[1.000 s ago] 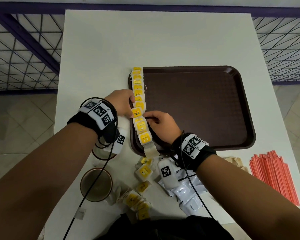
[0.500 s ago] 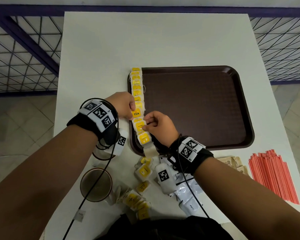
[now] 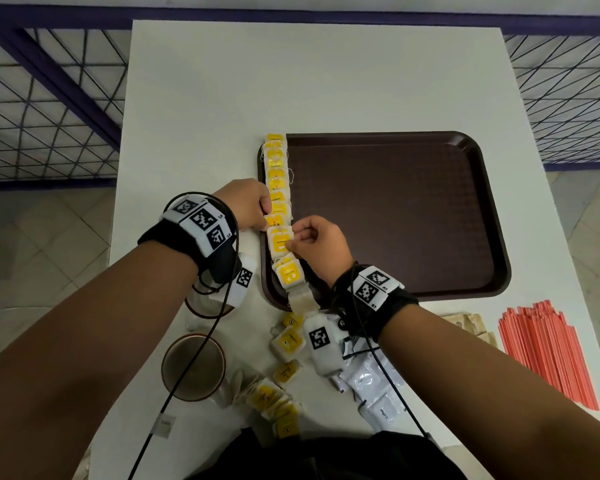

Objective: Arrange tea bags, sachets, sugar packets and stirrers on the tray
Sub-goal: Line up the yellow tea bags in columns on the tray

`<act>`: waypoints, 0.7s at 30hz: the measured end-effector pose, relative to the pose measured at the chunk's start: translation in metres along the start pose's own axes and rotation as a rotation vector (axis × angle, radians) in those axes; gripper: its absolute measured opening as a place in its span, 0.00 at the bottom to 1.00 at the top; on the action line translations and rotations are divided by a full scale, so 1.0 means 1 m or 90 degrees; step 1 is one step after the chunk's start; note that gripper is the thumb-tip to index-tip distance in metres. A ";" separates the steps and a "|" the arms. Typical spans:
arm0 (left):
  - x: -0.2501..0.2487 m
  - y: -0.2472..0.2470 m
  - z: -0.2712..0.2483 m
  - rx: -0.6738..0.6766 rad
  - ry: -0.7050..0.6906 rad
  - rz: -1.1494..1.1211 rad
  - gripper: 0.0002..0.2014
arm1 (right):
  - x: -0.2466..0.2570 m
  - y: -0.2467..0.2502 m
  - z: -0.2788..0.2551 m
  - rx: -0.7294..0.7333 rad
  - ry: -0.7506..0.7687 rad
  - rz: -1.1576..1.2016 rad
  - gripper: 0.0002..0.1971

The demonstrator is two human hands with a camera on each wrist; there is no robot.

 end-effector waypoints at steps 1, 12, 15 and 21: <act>-0.003 -0.001 0.001 0.001 -0.009 0.029 0.10 | 0.000 0.000 -0.001 0.003 0.001 0.000 0.11; -0.008 -0.001 0.011 0.030 -0.016 0.095 0.08 | 0.000 0.006 0.000 0.007 0.017 0.007 0.09; -0.010 0.006 0.011 0.007 -0.013 0.084 0.06 | 0.004 0.005 0.002 0.008 0.028 0.010 0.09; 0.000 0.001 0.010 0.026 0.018 -0.002 0.03 | 0.009 0.002 0.000 0.016 0.059 -0.035 0.08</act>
Point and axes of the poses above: each hand's wrist, its own z-axis towards the middle knuckle, its own y-axis out of the back of the hand, x = y × z, the point moved 10 cm from there along z, towards the middle knuckle, and after that the axes turned 3 degrees about y, right-handed, at the moved point
